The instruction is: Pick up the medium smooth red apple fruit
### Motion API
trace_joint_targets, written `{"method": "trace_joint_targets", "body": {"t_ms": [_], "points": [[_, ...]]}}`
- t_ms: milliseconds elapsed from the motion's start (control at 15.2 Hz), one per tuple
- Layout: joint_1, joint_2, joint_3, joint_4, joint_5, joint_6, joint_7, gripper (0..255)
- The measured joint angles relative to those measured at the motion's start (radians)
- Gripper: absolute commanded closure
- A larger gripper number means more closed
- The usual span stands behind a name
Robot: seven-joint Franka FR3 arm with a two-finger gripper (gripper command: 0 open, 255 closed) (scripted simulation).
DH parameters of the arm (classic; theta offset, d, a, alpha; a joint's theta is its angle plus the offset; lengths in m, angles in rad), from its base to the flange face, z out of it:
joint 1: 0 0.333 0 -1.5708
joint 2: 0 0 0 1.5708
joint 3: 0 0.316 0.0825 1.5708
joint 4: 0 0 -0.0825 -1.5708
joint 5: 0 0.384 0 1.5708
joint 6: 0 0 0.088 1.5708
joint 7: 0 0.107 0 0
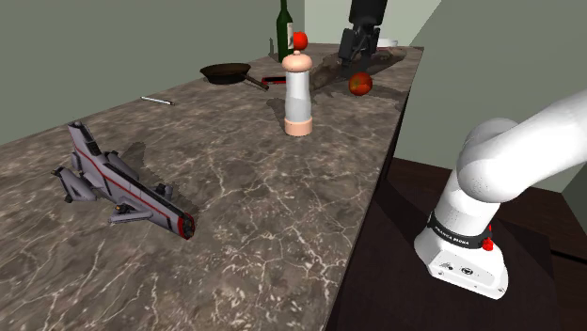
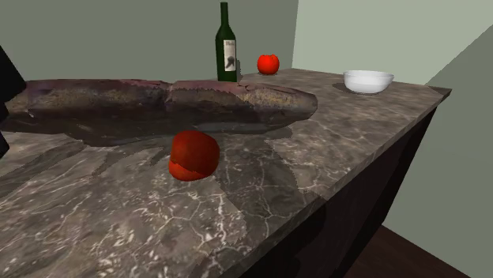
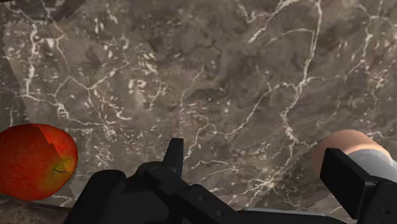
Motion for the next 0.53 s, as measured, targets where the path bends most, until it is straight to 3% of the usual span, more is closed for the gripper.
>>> {"method": "trace_joint_targets", "body": {"t_ms": [198,528], "points": [[-0.02,-0.017,-0.019,-0.027,-0.011,0.045,0.001,0],[-0.09,-0.043,-0.085,-0.103,-0.04,0.235,0.019,0]]}}
